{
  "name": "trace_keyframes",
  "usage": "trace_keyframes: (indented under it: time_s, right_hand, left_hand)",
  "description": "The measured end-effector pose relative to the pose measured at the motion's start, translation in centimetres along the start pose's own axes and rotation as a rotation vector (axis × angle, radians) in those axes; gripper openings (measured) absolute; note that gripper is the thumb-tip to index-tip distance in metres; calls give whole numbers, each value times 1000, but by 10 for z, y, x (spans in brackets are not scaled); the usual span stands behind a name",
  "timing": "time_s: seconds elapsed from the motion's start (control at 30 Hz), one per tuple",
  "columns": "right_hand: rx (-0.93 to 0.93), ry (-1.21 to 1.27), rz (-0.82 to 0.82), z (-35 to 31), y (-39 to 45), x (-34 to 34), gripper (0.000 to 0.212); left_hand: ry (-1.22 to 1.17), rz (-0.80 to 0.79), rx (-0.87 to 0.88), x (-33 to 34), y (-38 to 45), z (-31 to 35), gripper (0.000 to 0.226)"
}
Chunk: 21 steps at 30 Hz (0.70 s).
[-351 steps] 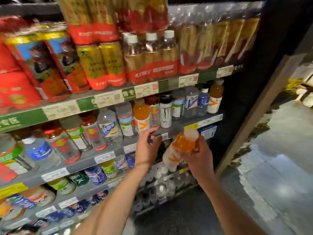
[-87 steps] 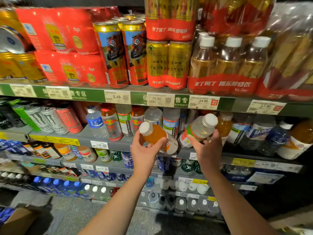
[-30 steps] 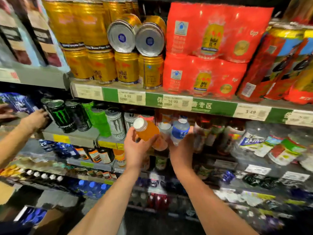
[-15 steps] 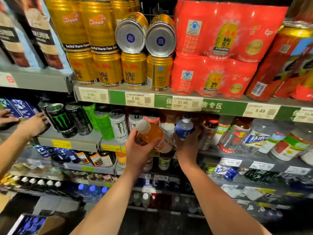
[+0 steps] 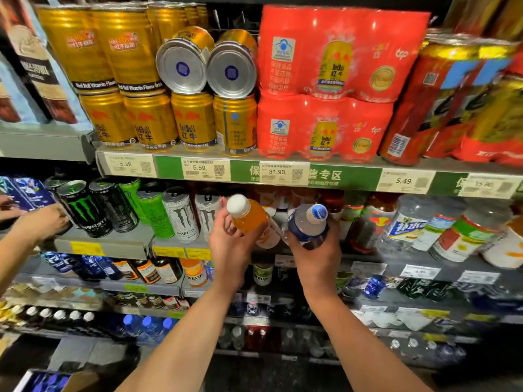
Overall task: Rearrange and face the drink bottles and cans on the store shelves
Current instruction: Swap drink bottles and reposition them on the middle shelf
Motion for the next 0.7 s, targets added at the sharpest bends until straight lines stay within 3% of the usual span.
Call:
trace_keyframes:
  time_s: [0.13, 0.27, 0.47, 0.7]
  right_hand:
    - [-36, 7, -66, 0, -4, -24, 76]
    - [-37, 46, -147, 5, -5, -39, 75]
    - [4, 103, -265, 11, -1, -50, 72]
    - [58, 165, -352, 13, -3, -45, 73]
  left_hand:
    - [306, 69, 25, 19, 10, 3, 61]
    - [605, 70, 12, 30, 17, 6, 82]
    - [701, 88, -42, 33, 20, 8, 85]
    - [857, 49, -8, 38, 25, 20, 73]
Point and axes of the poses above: each hand's wrist, its own y-axis towards the middle knuckle, its own x-axis out of the palm, z = x × y, the point moved 4 cm from there along y, towards the middle knuckle, and after that the axes turned 9 degrees about -z, right-handed, at the moved point
